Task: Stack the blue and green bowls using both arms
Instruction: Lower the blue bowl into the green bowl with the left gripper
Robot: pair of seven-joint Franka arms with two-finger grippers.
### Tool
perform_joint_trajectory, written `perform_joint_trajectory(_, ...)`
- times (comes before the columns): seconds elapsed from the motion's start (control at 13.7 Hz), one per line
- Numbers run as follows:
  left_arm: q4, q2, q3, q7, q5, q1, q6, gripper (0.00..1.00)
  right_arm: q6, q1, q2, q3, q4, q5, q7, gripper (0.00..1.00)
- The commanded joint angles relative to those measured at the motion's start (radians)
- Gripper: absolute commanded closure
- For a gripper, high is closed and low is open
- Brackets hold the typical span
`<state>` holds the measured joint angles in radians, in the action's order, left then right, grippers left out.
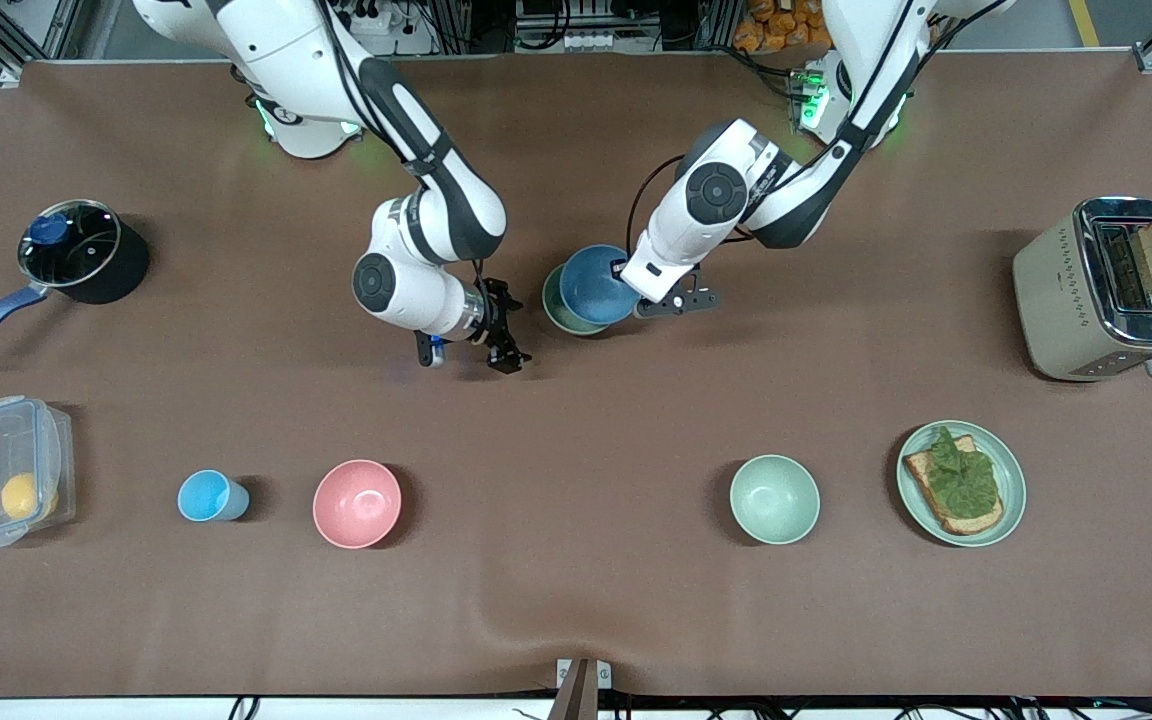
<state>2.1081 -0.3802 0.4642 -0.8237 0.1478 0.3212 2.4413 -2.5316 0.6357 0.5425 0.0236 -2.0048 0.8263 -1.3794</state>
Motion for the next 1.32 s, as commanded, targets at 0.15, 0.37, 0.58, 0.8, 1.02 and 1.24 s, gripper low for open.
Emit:
perform_joint_trajectory(0.15,-0.059,-0.039,-0.001,-0.037,-0.025,0.018,0.004,1.0,-0.016,0.012,0.013,0.001,-0.002,0.059,0.068,0.0)
perform_joint_trajectory(0.37,-0.082,-0.065,-0.001,-0.049,-0.027,0.026,0.005,1.0,-0.016,0.015,0.013,-0.001,-0.002,0.06,0.068,0.0)
perform_joint_trajectory(0.58,-0.091,-0.077,-0.001,-0.051,-0.027,0.039,0.004,1.0,-0.016,0.015,0.013,-0.001,-0.002,0.06,0.068,0.0)
perform_joint_trajectory(0.8,-0.094,-0.095,-0.002,-0.049,-0.027,0.042,0.004,1.0,-0.016,0.018,0.013,0.001,-0.002,0.06,0.068,0.0)
perform_joint_trajectory(1.02,-0.114,-0.117,-0.004,-0.049,-0.027,0.042,0.004,1.0,-0.024,0.018,0.014,-0.001,-0.003,0.06,0.068,0.0)
perform_joint_trajectory(1.24,-0.128,-0.131,-0.007,-0.046,-0.027,0.041,0.004,0.33,-0.038,0.024,0.024,0.001,-0.003,0.06,0.068,0.0)
